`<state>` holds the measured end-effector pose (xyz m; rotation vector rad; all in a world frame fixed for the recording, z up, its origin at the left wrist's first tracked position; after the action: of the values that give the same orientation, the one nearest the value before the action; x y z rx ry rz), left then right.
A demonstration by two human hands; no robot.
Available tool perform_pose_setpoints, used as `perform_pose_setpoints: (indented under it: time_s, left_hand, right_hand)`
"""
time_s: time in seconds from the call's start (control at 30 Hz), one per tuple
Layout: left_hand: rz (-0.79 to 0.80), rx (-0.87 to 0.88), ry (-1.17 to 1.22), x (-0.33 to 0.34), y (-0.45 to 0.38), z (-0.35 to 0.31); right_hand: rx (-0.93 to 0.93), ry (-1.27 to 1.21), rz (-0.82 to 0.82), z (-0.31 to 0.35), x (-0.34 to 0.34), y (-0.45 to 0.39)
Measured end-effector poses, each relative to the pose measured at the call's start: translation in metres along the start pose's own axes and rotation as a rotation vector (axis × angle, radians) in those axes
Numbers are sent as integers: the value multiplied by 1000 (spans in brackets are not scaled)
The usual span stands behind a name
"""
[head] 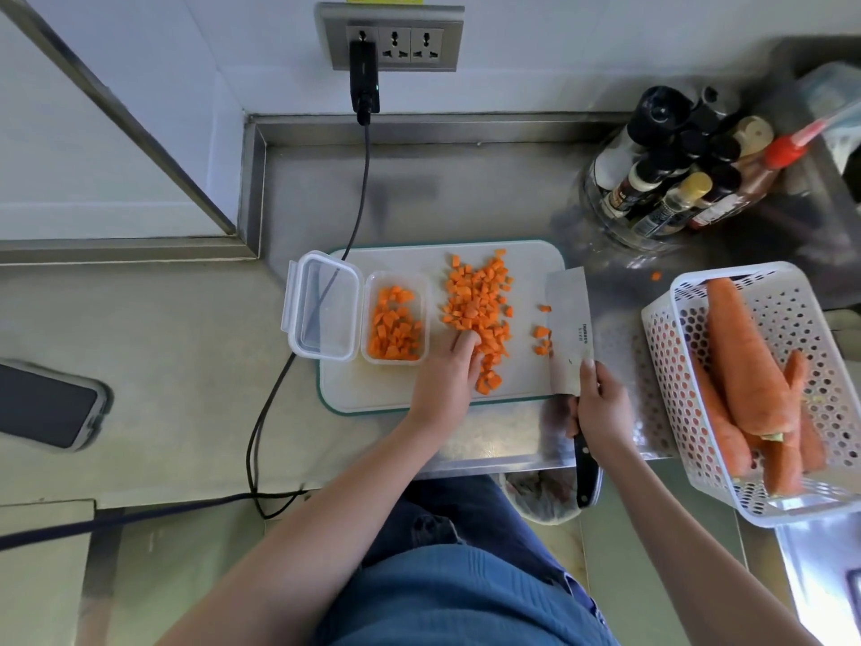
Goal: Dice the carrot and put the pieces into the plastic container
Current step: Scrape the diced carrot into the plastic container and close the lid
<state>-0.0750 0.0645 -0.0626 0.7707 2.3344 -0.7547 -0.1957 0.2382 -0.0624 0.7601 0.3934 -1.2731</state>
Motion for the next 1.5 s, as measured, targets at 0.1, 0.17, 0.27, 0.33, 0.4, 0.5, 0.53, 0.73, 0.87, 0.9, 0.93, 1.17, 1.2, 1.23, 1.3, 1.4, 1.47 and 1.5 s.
perform_pose_setpoints:
  time_s: [0.1,0.17,0.27,0.33,0.4,0.5,0.53,0.73,0.87,0.9,0.93,1.17,1.2,1.23,1.3,1.4,1.47,1.5]
  left_hand:
    - [94,278,-53,4,14,-8]
    - [182,367,-84,10,25,-7]
    - [240,287,-121,18,30,2]
    - [226,244,-97,19,31,7]
    - [214,222,-51,18,30,11]
    - [224,249,-56,19,28,13]
    - [224,257,-67,19,25,12]
    - [125,268,-184,17,11,10]
    - [123,295,-197,16,15,7]
    - [122,314,-201,14,17,5]
    - [121,335,-207,13,19,3]
    - [79,361,-236,6,22,-5]
    - [81,360,-234,5,21,-5]
    - [85,356,-227,3,20,-5]
    - [83,349,-217,1,18,-5]
    - [73,357,-210,1,16,-6]
    - [60,329,-211,2,15,-7]
    - [59,300,-208,3,13,-9]
  right_hand:
    - [1,-18,71,5,11,2]
    - [-27,-10,122,12,25,6]
    - [-66,13,157,24,46,11]
    - [-62,9,158,29,50,13]
    - [-37,-46,147,31,47,11]
    - [13,-102,131,31,35,0]
    - [22,-104,135,30,31,-5]
    - [-76,2,135,45,13,-41]
    - [-272,152,106,73,15,-72]
    - [-330,209,111,80,17,-77]
    - [-386,268,120,84,19,-81]
    - [-665,644,148,91,29,-70]
    - [-702,674,152,90,29,-66]
    - [-732,697,165,88,29,-62]
    - [-749,726,208,80,27,-55]
    - [-705,722,255,63,21,-47]
    - [-639,616,261,54,18,-42]
    - [-573,517,247,50,15,-39]
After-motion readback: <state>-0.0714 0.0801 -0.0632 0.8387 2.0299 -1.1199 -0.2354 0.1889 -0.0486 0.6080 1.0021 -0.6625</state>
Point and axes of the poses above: each hand's wrist, its own y-axis away from the middle knuckle, its own x-axis out of the palm, z = x × y, the point moved 4 cm from there along -y, towards the middle knuckle, and after that the axes turned 13 degrees about -z, right-handed, at the moved point
